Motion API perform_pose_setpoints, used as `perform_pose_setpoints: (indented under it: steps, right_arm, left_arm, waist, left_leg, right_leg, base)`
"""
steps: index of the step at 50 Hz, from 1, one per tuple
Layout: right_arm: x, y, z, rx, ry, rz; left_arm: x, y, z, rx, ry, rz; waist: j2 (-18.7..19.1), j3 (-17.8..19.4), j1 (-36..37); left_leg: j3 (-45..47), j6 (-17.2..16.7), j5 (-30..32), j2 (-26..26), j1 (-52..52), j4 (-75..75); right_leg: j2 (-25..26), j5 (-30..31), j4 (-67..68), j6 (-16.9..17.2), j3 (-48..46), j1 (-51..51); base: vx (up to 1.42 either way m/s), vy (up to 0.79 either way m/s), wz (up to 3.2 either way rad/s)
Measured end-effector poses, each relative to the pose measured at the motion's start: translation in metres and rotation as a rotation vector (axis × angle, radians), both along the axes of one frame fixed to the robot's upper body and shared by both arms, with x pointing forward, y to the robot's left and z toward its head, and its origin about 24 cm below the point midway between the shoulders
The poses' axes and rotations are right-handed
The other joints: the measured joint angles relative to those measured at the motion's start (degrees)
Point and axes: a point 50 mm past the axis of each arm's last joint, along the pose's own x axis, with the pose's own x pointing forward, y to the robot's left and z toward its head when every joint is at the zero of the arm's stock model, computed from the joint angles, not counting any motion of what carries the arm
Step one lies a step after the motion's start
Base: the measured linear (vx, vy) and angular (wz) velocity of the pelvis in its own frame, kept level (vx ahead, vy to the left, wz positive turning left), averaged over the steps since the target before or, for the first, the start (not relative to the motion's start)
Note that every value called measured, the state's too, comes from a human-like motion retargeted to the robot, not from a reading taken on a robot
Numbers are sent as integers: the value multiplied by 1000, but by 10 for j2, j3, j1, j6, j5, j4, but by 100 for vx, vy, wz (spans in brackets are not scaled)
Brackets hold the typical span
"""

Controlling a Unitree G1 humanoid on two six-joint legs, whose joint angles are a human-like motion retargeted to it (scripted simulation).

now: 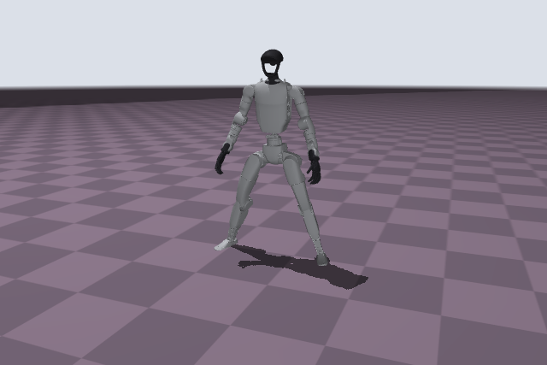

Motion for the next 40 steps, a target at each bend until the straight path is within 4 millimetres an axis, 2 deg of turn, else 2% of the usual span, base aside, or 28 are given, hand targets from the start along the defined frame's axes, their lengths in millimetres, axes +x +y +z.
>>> perform_pose_setpoints:
  steps: [3, 8, 10, 12, 15, 18, 20, 23, 25, 30, 33, 35, 37, 40]
  right_arm:
    - [6, 2, 1, -3, -27, 0]
    - [12, 6, 2, 32, -57, -40]
    - [13, 6, 1, 47, -39, -62]
    - [12, 4, 1, 60, -28, -107]
    - [14, 3, 2, 87, -53, -182]
    - [15, 7, 1, 112, -103, -224]
    - [21, 13, 2, 119, -124, -194]
    - [27, 25, 0, 107, -94, -79]
    - [33, 33, 0, 111, -87, -13]
    - [51, 58, 3, 143, -152, 86]
    - [57, 75, 2, 163, -161, 148]
    - [52, 83, -2, 193, -123, 165]
    - [52, 82, -1, 161, -138, 190]
    - [37, 69, -5, 115, -79, 198]
  left_arm:
    - [3, -2, 1, 11, -15, -20]
    - [6, -17, -4, -13, -21, -26]
    - [2, -30, -12, -88, 22, -32]
    - [0, -41, -17, -134, 53, -46]
    - [4, -54, -20, -157, 91, -136]
    - [7, -58, -19, -130, 80, -196]
    - [10, -57, -16, -132, 27, -161]
    - [7, -54, -16, -199, -1, -68]
    - [2, -52, -18, -231, 13, -41]
    - [-15, -39, -21, -233, 61, -27]
    - [-25, -25, -20, -212, 100, -15]
    - [-29, -16, -18, -191, 147, -30]
    - [-23, -9, -13, -132, 151, -77]
    - [-5, -4, -5, -71, 120, -110]
  waist:
    - [-10, 2, 3]
    - [2, 12, -2]
    - [-3, 11, -19]
    - [-7, 11, -23]
    - [-16, 17, -5]
    - [-27, 18, 35]
    - [-37, 19, 63]
    - [-39, 23, 78]
    - [-33, 24, 80]
    - [-37, 21, 59]
    - [-51, 21, 35]
    - [-55, 17, 24]
    - [-51, 10, 19]
    - [-38, 4, 20]
  left_leg:
    - [1, 6, 10, 8, -1, 13]
    - [9, 18, 68, 52, -11, 35]
    - [25, 5, 38, 68, -61, 133]
    - [37, 16, 19, 61, -75, 156]
    - [34, 31, -33, 24, -83, 182]
    - [16, 39, -76, -40, -82, 181]
    - [5, 73, -74, -100, -60, 113]
    - [5, 71, -88, -164, -49, 66]
    - [-10, 68, -79, -187, -44, 34]
    - [-49, 85, -34, -160, -31, -4]
    - [-43, 51, -36, -124, -24, -1]
    - [-38, 34, -34, -104, -22, 0]
    - [-36, 25, -29, -84, -27, -3]
    - [-42, 19, -26, -60, -33, -4]
  right_leg:
    - [-1, 23, -11, -7, 6, -1]
    - [31, -7, 29, -2, 5, -7]
    - [23, -56, 142, -6, -3, -57]
    - [30, -55, 136, -13, -11, -54]
    - [37, -46, 106, -21, -17, -40]
    - [49, -28, 56, -16, -9, -23]
    - [61, 7, -12, -8, 6, -3]
    - [80, 21, -42, -7, 6, 11]
    - [105, 21, -46, -13, 2, 16]
    - [167, 10, -32, -22, 9, 17]
    - [195, 2, -7, -28, 21, 8]
    - [203, -7, 19, -39, 6, -5]
    - [191, -27, 59, -59, -40, -26]
    - [154, -49, 104, -75, -85, -44]
  base:
    - [4, -52, -21]
    - [3, -56, 10]
    - [4, -49, 49]
    - [2, -45, 27]
    - [1, -36, -14]
    - [2, -27, -54]
    - [0, -24, -62]
    - [2, -18, -30]
    - [3, -16, -21]
    - [2, -18, -19]
    - [1, -19, -17]
    - [0, -16, -9]
    - [0, -13, 2]
    - [3, -14, 21]
